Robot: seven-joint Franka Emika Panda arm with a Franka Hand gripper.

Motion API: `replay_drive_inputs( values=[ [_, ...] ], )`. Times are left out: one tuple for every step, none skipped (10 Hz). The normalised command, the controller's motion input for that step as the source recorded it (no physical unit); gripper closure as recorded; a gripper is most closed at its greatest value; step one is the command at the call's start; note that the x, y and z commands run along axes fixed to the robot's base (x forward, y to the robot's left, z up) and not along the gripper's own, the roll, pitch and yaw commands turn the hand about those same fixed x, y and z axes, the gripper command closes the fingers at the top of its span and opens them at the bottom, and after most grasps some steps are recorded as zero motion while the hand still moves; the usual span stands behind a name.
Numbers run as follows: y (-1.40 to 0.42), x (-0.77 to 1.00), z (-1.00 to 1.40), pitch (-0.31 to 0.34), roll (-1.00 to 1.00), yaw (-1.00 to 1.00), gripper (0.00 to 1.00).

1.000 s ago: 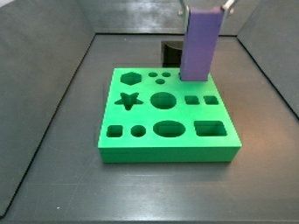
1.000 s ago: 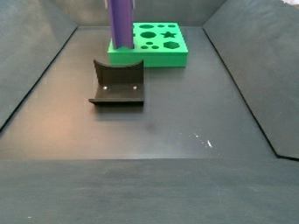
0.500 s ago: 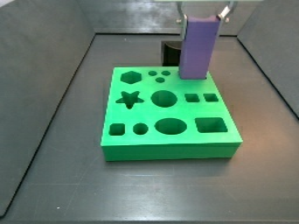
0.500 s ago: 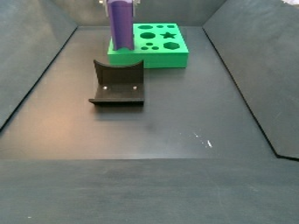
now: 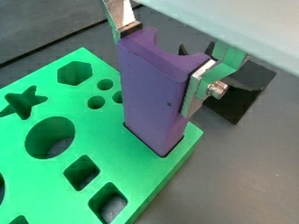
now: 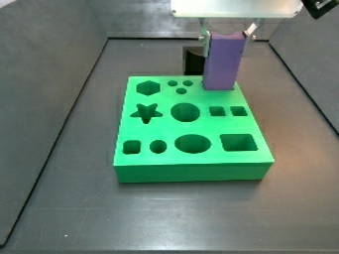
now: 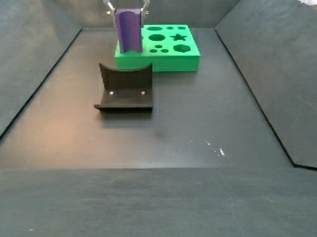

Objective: Insert the arch object.

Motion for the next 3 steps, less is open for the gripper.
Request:
replay_drive_inputs(
  values=[
    [0.0,0.0,-0.09,0.0,0.0,-0.04,1.0],
    [0.02,0.0,0.0,0.0,-0.03,0.0,1.0],
    [0.0,0.0,0.0,0.0,0.0,0.0,1.0]
  ],
)
